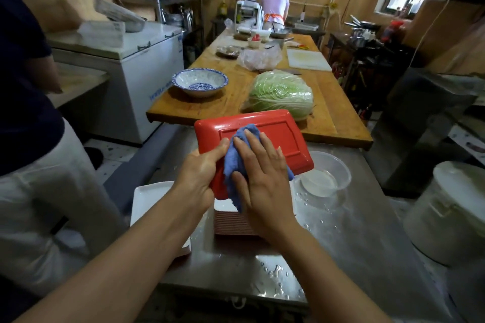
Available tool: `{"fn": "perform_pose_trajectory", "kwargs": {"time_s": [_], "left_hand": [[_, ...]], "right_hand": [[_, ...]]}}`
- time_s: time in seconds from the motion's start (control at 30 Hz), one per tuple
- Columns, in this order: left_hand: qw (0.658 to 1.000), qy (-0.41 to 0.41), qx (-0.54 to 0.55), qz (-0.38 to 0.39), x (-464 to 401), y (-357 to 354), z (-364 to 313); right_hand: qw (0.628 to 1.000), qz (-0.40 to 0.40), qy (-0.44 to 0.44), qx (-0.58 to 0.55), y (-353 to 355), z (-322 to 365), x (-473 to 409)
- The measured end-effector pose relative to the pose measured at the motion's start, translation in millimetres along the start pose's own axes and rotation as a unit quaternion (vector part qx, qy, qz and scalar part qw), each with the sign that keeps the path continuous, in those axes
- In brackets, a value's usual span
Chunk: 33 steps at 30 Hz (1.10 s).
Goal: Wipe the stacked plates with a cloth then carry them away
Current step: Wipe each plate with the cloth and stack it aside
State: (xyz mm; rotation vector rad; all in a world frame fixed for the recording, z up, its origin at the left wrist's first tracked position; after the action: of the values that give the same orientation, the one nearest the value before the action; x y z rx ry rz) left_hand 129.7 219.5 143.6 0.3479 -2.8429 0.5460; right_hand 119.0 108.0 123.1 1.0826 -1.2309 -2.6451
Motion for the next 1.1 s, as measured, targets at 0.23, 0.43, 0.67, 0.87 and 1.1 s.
{"fn": "perform_pose_trajectory", "kwargs": {"time_s": [0.23,0.43,0.67,0.87,1.1], "left_hand": [[0.999,-0.032,-0.012,0.013,7,24,-5],[1.000,-0.027,-0.007,-0.004,12,46,-8],[0.999,-0.011,-0.001,-0.035,12,68,-11],[0.997,-0.003,0.011,-0.075,12,94,-14],[0.985,-0.117,-0.061,-0.111,14,126,-30]], "right_hand": [[0.996,0.065,0.034,0.044,-3,16,-30],[0.997,0.046,-0.062,0.029,11,-30,-38],[0.984,-0.007,-0.129,-0.126,5,-37,-20],[0.975,-0.012,-0.157,-0.160,-12,-37,3],[0.969,0.039,-0.185,-0.160,-36,-35,6]]}}
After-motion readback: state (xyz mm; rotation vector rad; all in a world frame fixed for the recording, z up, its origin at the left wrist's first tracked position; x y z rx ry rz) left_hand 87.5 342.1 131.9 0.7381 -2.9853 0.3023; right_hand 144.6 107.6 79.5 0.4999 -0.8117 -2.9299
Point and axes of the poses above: each hand's wrist, its own x-axis away from the middle knuckle, its own y-axis out of the back of the hand, z = x × y, the point moved 2 cm from there along -x, towards the middle knuckle, and after that the axes turned 7 degrees about -x, right-handed, at the moved point
